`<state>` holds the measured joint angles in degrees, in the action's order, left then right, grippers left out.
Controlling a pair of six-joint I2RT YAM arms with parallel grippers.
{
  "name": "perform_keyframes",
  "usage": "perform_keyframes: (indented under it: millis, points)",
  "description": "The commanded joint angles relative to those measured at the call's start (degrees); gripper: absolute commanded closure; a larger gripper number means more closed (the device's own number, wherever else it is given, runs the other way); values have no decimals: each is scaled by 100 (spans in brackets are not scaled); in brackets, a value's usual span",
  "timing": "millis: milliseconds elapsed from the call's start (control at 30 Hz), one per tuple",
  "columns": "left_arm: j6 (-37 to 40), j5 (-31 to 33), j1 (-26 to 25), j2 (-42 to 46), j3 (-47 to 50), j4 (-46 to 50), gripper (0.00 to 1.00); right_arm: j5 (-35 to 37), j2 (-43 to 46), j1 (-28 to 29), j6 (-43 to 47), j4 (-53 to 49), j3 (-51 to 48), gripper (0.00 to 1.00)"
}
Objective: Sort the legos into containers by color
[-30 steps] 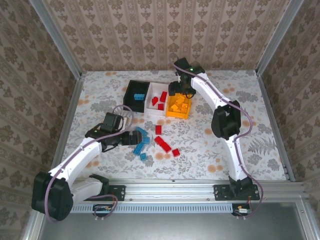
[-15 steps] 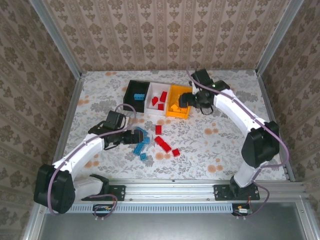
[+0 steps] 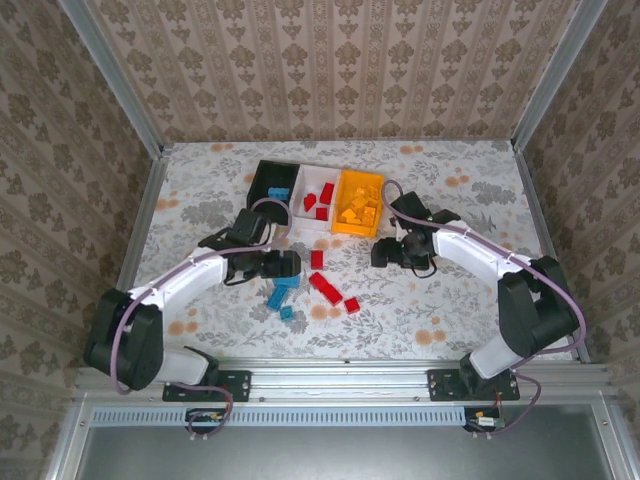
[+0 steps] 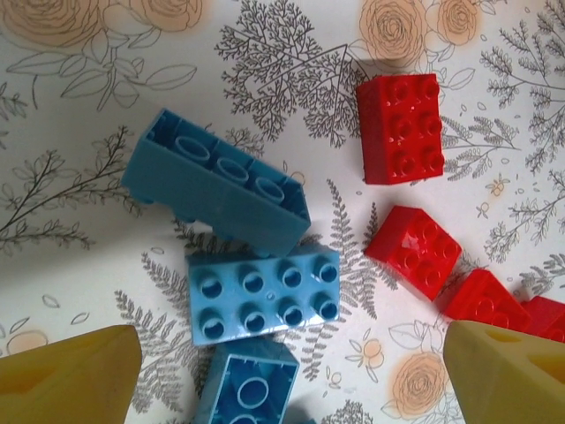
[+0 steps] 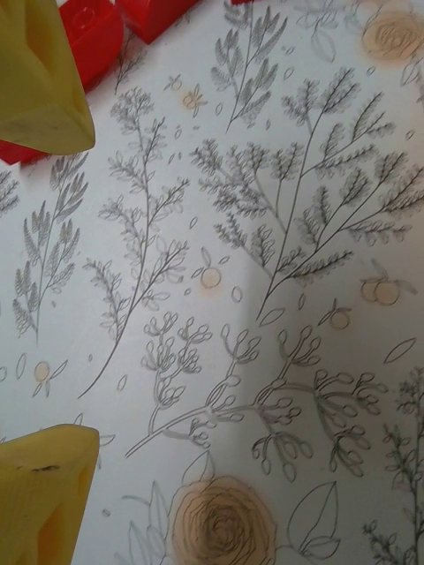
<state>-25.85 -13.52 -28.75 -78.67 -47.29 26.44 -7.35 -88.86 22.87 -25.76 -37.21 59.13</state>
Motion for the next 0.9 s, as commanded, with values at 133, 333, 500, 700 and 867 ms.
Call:
perform_keyframes:
  millis: [133,333,500,700,867]
  points:
    - [-166,198,-34,-229,-255,166,11,-143,108,128,-166,276,-93,19]
    - [-169,288,-17,-419,-300,196,11,-169,-7,182,-206,385,-148,19]
    - [-124,281,10,-774,-431,106,11,-170,-39,209,-215,399,-148,19]
    - [-83,219,41,-1117,-634,-15,16,-127,-44,210,-175,369,-156,19]
    - [-20,158,92,-1405,-802,-81,23,-176,-106,209,-199,398,-143,19]
